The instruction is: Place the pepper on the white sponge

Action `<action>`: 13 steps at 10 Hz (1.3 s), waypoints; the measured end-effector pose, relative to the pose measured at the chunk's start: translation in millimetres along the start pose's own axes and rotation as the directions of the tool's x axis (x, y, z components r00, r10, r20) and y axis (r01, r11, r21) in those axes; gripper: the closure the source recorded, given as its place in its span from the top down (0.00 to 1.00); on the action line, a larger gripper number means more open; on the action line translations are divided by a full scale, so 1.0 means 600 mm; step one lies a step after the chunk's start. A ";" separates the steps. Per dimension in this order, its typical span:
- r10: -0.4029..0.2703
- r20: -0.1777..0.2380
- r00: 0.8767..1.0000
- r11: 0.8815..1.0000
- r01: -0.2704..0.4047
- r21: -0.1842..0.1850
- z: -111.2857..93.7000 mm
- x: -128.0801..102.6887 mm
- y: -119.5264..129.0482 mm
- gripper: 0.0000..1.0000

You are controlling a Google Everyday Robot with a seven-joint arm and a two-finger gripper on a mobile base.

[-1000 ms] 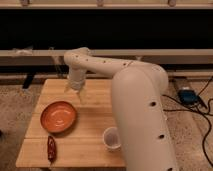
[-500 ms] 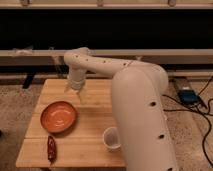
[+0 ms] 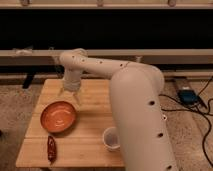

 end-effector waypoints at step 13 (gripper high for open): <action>-0.610 -0.015 0.792 0.758 0.578 -0.302 0.228 -0.395 -0.004 0.80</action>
